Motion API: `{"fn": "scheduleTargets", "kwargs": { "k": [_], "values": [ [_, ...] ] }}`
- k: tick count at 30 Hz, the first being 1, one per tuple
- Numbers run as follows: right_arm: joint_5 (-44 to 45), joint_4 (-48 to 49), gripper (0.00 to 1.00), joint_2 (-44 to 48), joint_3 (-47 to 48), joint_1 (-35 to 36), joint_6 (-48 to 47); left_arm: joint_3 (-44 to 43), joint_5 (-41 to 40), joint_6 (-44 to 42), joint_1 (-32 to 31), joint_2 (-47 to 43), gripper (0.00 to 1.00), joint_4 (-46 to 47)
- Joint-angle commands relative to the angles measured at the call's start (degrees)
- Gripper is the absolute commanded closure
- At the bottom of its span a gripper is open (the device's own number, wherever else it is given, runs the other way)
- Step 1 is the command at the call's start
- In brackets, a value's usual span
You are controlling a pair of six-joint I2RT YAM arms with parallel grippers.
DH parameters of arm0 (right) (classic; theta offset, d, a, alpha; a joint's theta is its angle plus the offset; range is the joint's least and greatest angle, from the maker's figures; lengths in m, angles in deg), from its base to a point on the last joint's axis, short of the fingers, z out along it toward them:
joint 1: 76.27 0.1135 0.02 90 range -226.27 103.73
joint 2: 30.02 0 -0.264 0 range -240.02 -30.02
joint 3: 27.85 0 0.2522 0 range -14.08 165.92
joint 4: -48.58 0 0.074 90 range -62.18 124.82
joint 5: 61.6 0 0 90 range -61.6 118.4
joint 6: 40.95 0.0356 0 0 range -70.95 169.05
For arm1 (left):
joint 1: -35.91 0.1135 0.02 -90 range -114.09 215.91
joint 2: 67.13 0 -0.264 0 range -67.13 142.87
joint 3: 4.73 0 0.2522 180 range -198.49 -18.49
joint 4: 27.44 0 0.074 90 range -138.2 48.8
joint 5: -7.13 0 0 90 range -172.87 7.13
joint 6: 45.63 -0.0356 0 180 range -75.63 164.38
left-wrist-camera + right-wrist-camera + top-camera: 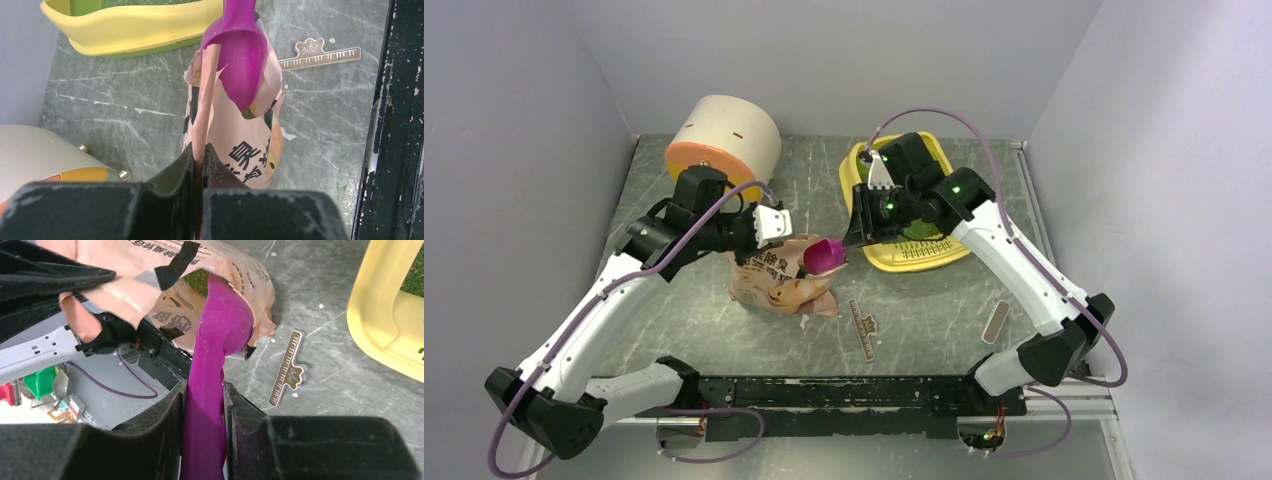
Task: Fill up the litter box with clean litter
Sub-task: 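Scoop the cat litter from the cat litter bag.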
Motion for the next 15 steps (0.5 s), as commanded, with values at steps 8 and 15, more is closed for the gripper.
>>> {"fn": "scheduleTargets", "kwargs": {
  "k": [8,15],
  "values": [
    [8.1,-0.3,1.0,-8.8,3.9,6.3,3.3,5.3,0.9,4.6,-1.3,-5.0,0.95,5.8],
    [18.3,-2.4,1.0,-15.6,6.6,10.1,6.6,8.1,-1.4,6.1,-1.5,-6.7,0.95,8.8]
  ]
}}
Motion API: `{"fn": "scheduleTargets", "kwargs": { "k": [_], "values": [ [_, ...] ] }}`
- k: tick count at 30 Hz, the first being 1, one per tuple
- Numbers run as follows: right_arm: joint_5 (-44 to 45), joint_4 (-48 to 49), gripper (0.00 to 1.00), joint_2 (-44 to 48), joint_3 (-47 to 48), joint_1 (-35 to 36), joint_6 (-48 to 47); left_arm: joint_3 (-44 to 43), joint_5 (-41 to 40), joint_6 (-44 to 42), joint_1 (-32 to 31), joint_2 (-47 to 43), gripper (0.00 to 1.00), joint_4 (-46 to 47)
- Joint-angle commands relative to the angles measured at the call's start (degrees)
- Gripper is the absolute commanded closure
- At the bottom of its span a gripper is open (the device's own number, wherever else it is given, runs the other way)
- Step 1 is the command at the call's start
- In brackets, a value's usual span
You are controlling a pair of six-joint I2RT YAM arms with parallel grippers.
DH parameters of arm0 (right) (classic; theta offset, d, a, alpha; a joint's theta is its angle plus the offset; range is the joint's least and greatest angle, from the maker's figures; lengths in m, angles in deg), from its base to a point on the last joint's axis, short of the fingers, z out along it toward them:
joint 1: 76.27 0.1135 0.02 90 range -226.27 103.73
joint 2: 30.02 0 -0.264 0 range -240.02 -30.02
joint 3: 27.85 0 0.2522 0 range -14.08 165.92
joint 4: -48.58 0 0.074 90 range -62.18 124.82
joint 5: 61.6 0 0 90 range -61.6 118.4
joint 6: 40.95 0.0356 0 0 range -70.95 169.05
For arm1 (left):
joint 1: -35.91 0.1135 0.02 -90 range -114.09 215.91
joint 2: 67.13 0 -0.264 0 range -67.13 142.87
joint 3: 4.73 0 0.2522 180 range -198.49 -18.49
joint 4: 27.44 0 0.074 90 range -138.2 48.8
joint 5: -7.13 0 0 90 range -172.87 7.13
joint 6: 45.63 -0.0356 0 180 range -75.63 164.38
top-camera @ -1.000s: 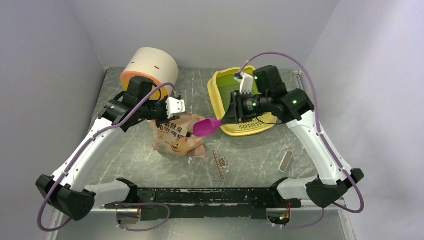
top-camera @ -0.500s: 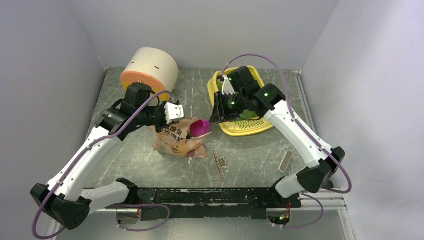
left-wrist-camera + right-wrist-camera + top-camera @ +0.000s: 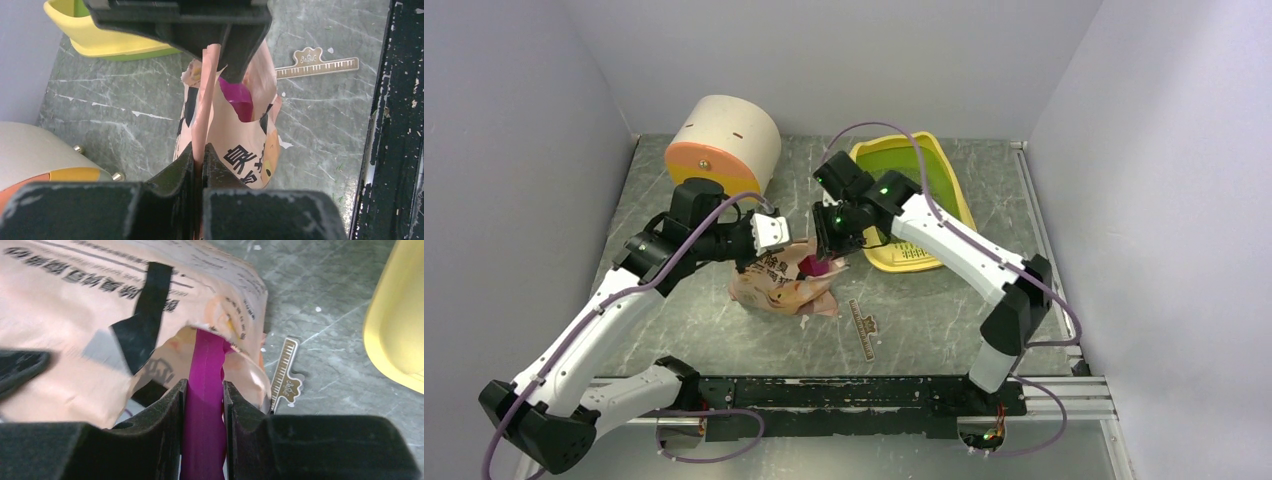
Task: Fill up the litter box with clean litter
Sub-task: 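Scoop the cat litter from the cat litter bag.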
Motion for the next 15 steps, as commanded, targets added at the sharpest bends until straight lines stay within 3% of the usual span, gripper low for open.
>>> {"fn": "scheduleTargets", "kwargs": {
  "k": [1,6,15],
  "values": [
    [9.0,-1.9,1.0,-2.1,1.3,1.2,3.0,3.1,-2.0,2.9,-0.7,-2.2,0.95,4.8],
    [8.2,1.7,1.0,-4.2,-2.0,1.5,4.1,5.6,-6.1,3.1,-0.7,-2.2,0.95,6.6],
    [-5.7,19.8,1.0,-4.7,-11.3,0.9,8.4,8.1,-6.1,4.4,-0.7,-2.8,0.95,11.0]
  ]
}}
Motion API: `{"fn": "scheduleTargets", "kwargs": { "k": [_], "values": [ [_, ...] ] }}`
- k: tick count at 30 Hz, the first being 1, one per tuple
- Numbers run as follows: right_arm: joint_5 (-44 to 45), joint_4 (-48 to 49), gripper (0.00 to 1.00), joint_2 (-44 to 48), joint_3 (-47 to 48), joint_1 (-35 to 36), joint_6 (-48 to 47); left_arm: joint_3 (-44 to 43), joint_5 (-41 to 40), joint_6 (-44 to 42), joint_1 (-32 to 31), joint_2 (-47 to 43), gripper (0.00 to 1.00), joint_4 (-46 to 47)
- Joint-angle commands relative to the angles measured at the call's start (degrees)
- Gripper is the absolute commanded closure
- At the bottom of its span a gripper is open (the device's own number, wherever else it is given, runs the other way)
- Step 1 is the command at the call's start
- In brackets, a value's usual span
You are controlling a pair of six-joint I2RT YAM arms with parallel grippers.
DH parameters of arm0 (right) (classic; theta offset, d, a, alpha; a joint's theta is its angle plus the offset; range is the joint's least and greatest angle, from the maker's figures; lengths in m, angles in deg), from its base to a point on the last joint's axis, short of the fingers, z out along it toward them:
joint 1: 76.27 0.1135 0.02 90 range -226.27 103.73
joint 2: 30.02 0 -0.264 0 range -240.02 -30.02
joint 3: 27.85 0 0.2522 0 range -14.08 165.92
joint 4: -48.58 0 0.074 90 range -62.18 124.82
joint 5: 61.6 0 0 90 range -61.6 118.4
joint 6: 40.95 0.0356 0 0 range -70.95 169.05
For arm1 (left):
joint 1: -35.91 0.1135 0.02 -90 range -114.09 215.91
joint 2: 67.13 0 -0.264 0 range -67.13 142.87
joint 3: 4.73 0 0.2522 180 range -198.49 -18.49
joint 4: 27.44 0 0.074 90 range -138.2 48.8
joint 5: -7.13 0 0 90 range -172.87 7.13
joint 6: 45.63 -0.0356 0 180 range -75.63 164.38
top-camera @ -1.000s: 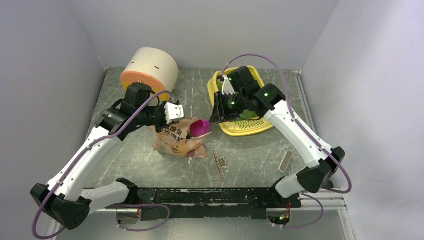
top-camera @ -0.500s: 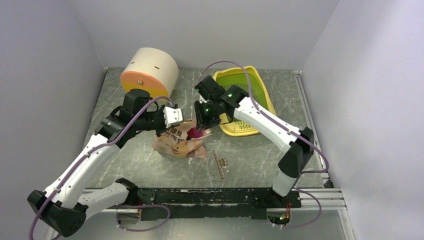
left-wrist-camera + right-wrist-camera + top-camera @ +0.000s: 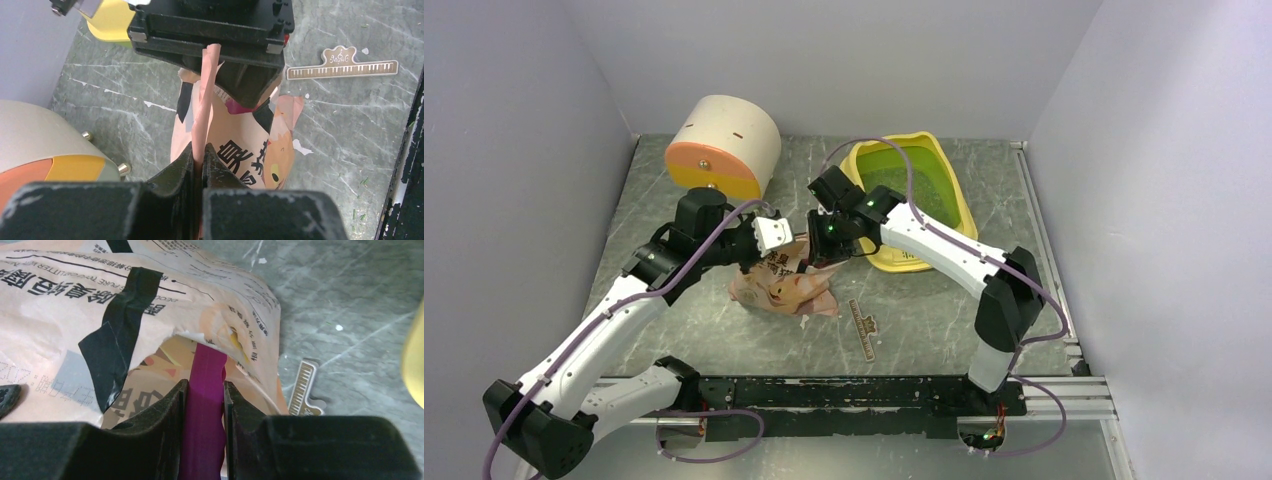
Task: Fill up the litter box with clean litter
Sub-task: 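Scoop the cat litter from the cat litter bag.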
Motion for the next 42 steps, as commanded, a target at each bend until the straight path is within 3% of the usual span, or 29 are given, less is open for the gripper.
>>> {"fn": "scheduleTargets", "kwargs": {
  "k": [1,15,22,30,37,42],
  "values": [
    [-9.2,11.4,1.0,-1.1,-4.8,-0.5,3.8,0.1,-0.4,1.7,-0.4,-0.3,0.95,1.4],
    [-24.0,34.2,1.0,-1.0,-18.3,-4.1,11.7,-0.4,4.5,3.9,-0.4,1.6,0.95,3.1],
    [-30.7,40.2,1.0,-3.7,-19.8,-4.5,13.2,-0.1,7.2,5.0,-0.5,2.0,0.95,4.5],
    [-39.3,54.4,1.0,-5.2,-24.0,-4.4,20.7,1.0,9.0,8.1,-0.6,1.8,0.95,12.6],
    [-49.2,65.3,1.0,-6.5,-25.9,-4.7,25.0,-1.9,7.6,5.5,-0.7,5.3,0.95,12.5],
    [-51.7,75.9,1.0,-5.1,-28.8,-5.8,32.2,-5.9,10.6,4.9,-0.7,9.0,0.95,15.3]
  ]
}}
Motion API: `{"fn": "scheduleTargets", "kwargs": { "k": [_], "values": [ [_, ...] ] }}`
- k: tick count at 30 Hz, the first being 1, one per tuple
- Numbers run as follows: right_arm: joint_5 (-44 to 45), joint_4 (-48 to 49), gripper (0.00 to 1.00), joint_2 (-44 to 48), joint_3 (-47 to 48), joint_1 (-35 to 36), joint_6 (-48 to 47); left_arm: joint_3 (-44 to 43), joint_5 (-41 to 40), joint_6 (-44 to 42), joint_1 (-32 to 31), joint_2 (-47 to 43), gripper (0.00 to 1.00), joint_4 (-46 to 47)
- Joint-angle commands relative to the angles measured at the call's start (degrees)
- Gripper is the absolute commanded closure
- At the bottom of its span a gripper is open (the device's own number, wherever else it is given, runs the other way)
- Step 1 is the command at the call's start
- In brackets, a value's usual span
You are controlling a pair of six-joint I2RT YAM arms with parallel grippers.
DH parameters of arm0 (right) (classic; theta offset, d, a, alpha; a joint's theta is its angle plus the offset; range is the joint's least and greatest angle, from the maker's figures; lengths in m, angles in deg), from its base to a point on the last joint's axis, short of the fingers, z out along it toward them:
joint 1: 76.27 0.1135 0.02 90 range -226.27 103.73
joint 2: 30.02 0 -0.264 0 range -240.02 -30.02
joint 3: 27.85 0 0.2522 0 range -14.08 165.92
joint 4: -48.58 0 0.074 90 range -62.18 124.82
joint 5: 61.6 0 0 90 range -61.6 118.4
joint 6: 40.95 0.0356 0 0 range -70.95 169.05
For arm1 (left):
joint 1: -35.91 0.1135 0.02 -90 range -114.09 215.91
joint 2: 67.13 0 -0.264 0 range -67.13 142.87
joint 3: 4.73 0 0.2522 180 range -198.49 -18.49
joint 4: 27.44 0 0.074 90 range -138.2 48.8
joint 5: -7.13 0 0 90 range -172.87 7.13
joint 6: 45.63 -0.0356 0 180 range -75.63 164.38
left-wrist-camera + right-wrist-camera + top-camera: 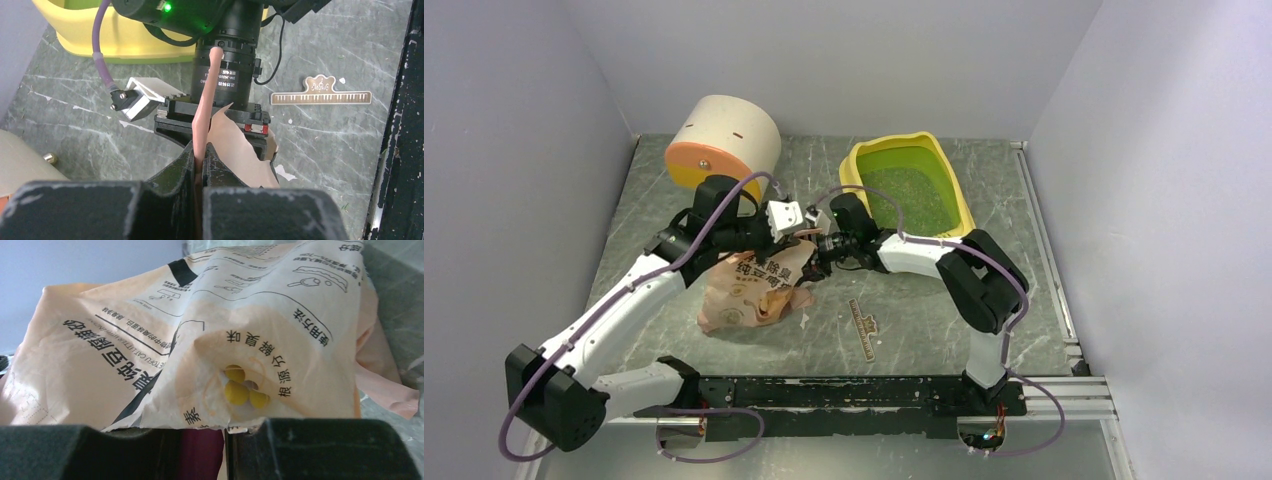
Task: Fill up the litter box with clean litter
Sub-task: 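Scoop the cat litter from the cat litter bag.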
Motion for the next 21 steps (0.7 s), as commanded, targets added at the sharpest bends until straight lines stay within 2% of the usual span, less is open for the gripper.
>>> {"fn": "scheduleTargets", "kwargs": {
  "k": [1,4,8,11,15,21],
  "values": [
    [-9.6,14.8,1.0,2.6,-0.8,-0.4,7.0,-6.4,6.2,-1.6,-0.7,2.8,0.95,9.0],
    [-9.4,12.6,1.0,4.6,-0.9,-2.2,5.4,-9.6,6.9,-2.4,-0.7,5.1,0.95,9.9],
    [-11.2,18.1,1.0,7.8,-4.5,-6.5,9.8,-14.0,6.4,-4.1,-0.7,8.1,0.95,9.1],
    [-11.7,16.2,1.0,10.3,-5.7,-8.8,8.6,-15.0,5.7,-4.8,-0.7,9.3,0.95,9.6],
    [-11.7,14.8,1.0,13.9,-7.1,-11.8,8.2,-13.3,4.8,-4.5,-0.7,8.6,0.95,11.5],
    [-12.5,20.0,1.0,17.2,-12.9,-17.6,13.7,-7.9,2.8,-2.1,-0.7,5.2,0.95,14.9]
  ]
}}
